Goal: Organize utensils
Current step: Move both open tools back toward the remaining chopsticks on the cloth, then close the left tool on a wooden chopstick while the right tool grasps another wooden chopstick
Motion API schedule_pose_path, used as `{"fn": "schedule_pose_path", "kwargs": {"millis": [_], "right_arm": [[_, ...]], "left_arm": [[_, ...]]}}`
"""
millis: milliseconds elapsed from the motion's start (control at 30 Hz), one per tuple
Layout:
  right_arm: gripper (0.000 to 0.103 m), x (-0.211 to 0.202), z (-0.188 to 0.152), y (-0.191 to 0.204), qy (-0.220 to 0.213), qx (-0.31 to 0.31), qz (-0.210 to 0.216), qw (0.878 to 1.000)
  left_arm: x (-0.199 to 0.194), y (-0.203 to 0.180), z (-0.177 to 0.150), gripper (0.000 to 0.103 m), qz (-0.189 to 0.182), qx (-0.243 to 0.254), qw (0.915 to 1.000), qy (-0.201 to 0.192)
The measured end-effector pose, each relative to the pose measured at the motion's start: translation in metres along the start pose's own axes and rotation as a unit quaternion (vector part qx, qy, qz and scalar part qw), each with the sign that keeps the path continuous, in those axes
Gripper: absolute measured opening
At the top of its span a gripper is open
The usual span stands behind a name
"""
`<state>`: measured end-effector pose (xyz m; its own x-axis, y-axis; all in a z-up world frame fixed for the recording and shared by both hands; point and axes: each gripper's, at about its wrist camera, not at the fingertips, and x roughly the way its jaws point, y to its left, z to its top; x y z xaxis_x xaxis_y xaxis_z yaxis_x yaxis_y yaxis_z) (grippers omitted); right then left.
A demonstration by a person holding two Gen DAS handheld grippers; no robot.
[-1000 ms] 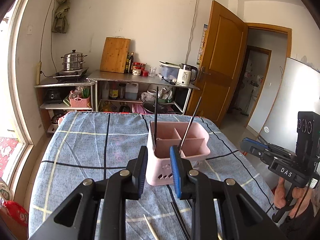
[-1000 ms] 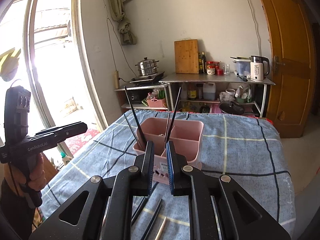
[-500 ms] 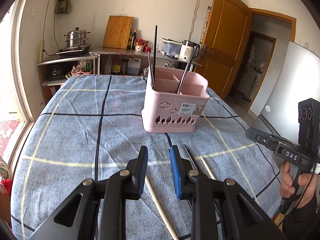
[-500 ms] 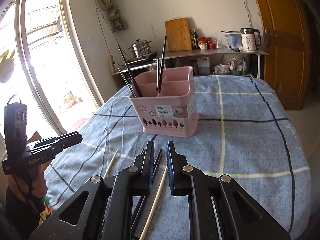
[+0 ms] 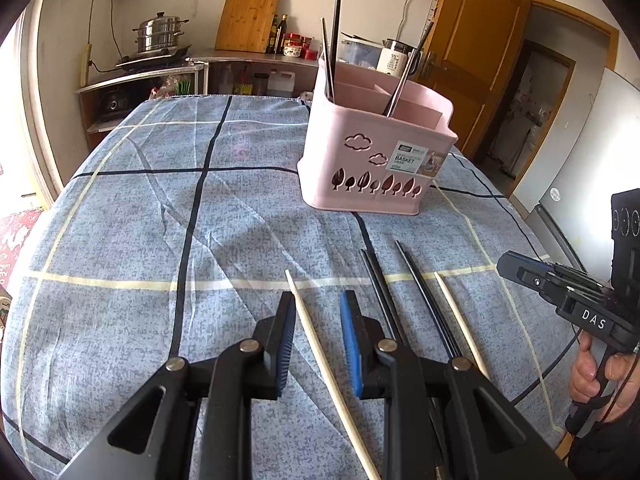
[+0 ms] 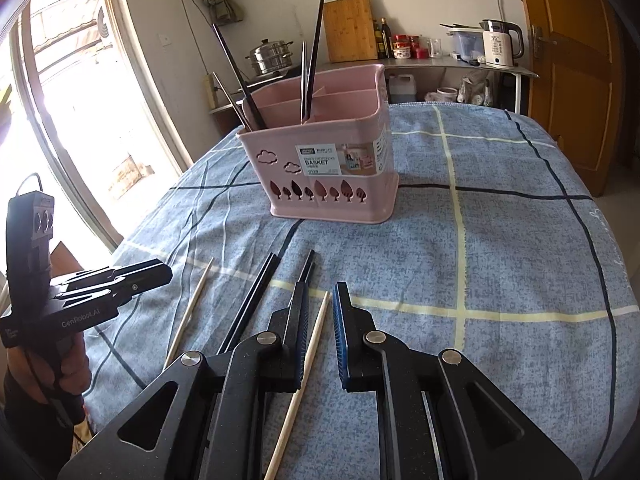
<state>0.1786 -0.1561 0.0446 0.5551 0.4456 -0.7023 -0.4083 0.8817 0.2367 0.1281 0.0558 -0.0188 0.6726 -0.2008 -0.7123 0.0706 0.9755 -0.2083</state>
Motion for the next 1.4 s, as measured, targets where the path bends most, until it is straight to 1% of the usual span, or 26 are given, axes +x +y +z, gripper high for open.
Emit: {"fn": "schedule_pose_path", "kwargs": {"millis": [233, 300, 500, 700, 833, 900, 933, 1000, 1033, 1067, 1100, 1267, 1400], "right_arm": [[0.012, 0.027, -0.006, 0.002, 0.039, -0.003, -0.007, 0.999], [0.012, 0.035, -0.009, 0.004, 0.052, -0.005, -0.012, 0.999], [0.012, 0.052, -0.011, 0.005, 0.078, -0.009, -0.022, 0.997], [0.012, 0.059, -0.007, 0.010, 0.082, -0.020, -0.035, 0.996], [0.012, 0.061, -0.008, 0.018, 0.084, -0.042, -0.056, 0.994], [0.010, 0.062, -0.007, 0.021, 0.084, -0.046, -0.064, 0.993], [0.008, 0.063, -0.006, 0.021, 0.084, -0.047, -0.065, 0.993], [0.007, 0.063, -0.006, 0.022, 0.085, -0.046, -0.064, 0.993], [0.007, 0.063, -0.006, 0.022, 0.086, -0.046, -0.063, 0.993], [0.006, 0.063, -0.005, 0.021, 0.086, -0.046, -0.062, 0.993], [0.006, 0.064, -0.004, 0.021, 0.086, -0.045, -0.061, 0.993], [0.005, 0.062, 0.001, 0.018, 0.086, -0.037, -0.051, 0.994], [0.005, 0.050, 0.007, 0.017, 0.070, -0.033, -0.039, 0.996]], "left_arm": [[0.022, 0.005, -0.002, 0.024, 0.018, -0.005, 0.9994, 0.030], [0.028, 0.005, -0.001, 0.027, 0.021, -0.004, 0.9991, 0.036], [0.042, 0.005, 0.001, 0.028, 0.029, -0.003, 0.9981, 0.055], [0.051, 0.002, 0.007, 0.028, 0.040, -0.001, 0.9976, 0.057], [0.055, -0.006, 0.007, 0.028, 0.055, 0.020, 0.9967, 0.055], [0.056, -0.011, 0.007, 0.028, 0.063, 0.029, 0.9961, 0.054], [0.058, -0.012, 0.008, 0.027, 0.066, 0.032, 0.9958, 0.054], [0.060, -0.011, 0.011, 0.018, 0.072, 0.033, 0.9954, 0.054], [0.061, -0.011, 0.013, 0.016, 0.073, 0.033, 0.9953, 0.054], [0.061, -0.010, 0.013, 0.011, 0.072, 0.031, 0.9954, 0.055], [0.062, -0.009, 0.014, 0.009, 0.071, 0.028, 0.9955, 0.056], [0.062, -0.010, 0.019, 0.005, 0.051, 0.024, 0.9961, 0.067], [0.049, -0.015, 0.026, 0.005, 0.038, 0.028, 0.9974, 0.055]]}}
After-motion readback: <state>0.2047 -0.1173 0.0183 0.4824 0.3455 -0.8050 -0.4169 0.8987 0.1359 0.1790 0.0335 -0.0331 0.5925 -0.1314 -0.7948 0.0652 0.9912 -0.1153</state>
